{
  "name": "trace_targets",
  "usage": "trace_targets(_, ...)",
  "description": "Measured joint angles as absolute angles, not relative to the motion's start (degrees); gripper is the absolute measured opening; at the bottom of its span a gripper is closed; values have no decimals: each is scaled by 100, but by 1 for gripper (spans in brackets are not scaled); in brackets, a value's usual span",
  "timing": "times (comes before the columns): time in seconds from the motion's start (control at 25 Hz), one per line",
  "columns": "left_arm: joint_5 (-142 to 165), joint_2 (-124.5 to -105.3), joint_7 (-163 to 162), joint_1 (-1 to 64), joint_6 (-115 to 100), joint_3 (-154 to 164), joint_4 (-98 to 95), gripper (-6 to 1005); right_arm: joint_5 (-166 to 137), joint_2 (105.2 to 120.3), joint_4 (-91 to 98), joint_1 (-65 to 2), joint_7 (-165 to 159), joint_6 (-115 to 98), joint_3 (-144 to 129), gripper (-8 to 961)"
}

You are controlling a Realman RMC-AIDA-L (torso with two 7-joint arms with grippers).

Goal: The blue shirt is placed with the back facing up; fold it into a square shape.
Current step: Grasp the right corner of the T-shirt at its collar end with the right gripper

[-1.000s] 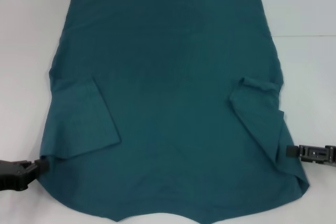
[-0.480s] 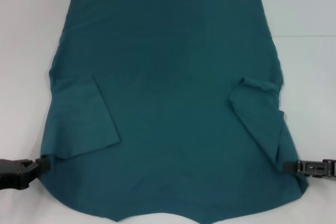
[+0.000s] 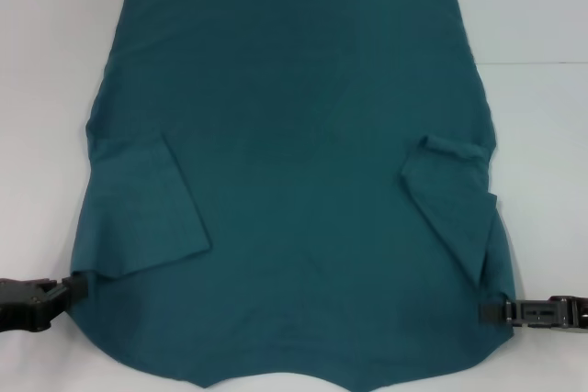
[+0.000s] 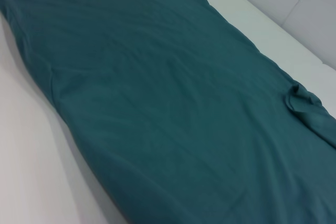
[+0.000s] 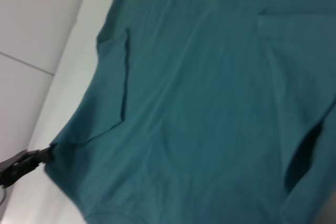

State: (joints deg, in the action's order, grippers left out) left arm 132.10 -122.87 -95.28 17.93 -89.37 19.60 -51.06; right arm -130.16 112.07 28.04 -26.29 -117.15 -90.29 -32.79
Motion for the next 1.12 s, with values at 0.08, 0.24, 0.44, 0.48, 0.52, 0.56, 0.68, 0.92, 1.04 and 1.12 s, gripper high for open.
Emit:
trace_targets(0.08,13210,-12287,-9528,1793,-8928,1960,-5106,2,-13017,11220,2803,-2629,-11711,-9084,-3278,776)
trace_targets(0.24,13210,-12287,-9528,1793,-8921,1960,-5106,1,-13018,11245,2786,-2627,-11707,-9114,-3278,767)
trace_targets(0.44,13210,-12287,-9526,1793,-8920,1960,-5107,2,-13018,11260,2793,-2612,-11694,-9096,-3278,757)
trace_targets(0.48,13210,-12287,-9525,1792,-8921,1963,-5107,2,-13017,11261,2796,-2611,-11693,-9093,-3278,755)
trace_targets(0.52,13210,-12287,-9526,1793,-8921,1964,-5107,2,-13017,11261,2798,-2610,-11689,-9091,-3278,753)
trace_targets(0.56,13210,-12287,-9526,1793,-8922,1966,-5107,2,-13017,11261,2799,-2608,-11683,-9091,-3278,751)
trace_targets(0.68,13210,-12287,-9527,1793,-8930,1969,-5107,3,-13017,11266,2801,-2600,-11657,-9100,-3278,744)
trace_targets(0.92,13210,-12287,-9527,1792,-8934,1969,-5107,3,-13017,11268,2804,-2582,-11629,-9051,-3238,542)
trace_targets(1.04,13210,-12287,-9527,1793,-8936,1969,-5107,3,-13016,11267,2804,-2574,-11636,-9037,-3227,431)
trace_targets(1.12,13210,-12287,-9527,1793,-8936,1970,-5106,4,-13016,11267,2804,-2571,-11648,-9030,-3228,369)
